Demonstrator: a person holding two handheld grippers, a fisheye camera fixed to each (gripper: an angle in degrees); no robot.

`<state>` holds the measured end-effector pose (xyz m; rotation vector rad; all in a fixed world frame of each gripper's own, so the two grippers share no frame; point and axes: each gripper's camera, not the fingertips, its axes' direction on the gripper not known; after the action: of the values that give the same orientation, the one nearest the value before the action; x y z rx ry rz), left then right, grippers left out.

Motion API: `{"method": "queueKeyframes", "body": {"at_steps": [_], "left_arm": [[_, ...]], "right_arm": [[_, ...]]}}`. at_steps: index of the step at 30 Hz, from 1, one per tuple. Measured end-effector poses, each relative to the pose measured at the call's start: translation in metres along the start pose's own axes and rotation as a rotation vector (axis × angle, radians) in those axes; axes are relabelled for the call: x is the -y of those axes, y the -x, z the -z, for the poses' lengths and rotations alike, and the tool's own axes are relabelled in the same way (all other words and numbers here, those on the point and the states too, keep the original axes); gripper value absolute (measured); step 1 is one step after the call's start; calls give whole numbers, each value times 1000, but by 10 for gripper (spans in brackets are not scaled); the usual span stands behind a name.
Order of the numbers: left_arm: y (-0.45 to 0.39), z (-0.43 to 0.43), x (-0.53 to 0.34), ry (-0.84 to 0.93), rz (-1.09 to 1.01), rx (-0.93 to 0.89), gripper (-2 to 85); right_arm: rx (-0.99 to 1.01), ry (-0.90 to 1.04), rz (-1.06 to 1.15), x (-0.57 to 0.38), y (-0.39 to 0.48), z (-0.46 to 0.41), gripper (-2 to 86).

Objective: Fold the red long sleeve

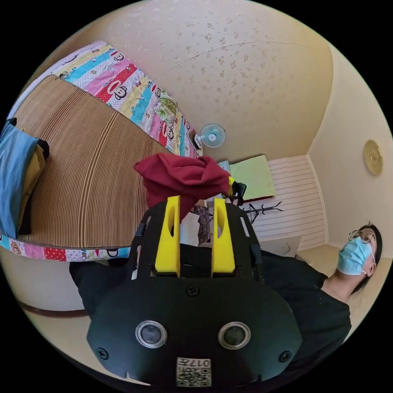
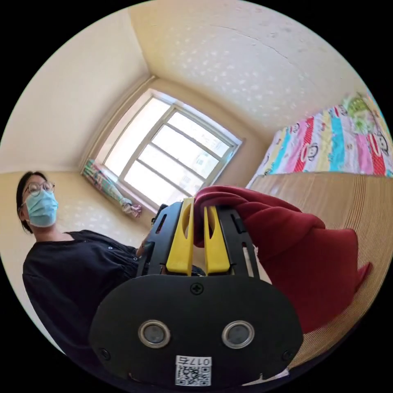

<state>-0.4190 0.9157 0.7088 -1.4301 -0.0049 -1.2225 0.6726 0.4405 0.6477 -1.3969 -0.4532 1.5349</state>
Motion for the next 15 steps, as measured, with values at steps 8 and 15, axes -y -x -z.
{"method": "queueKeyframes", "body": {"at_steps": [8, 15], "left_arm": [[42, -1, 11, -28, 101, -291, 104], [-30, 74, 12, -1, -530, -273, 40]], "right_arm": [[61, 102, 104, -17, 85, -70, 1], [-129, 190, 97, -60, 127, -90, 5]]}}
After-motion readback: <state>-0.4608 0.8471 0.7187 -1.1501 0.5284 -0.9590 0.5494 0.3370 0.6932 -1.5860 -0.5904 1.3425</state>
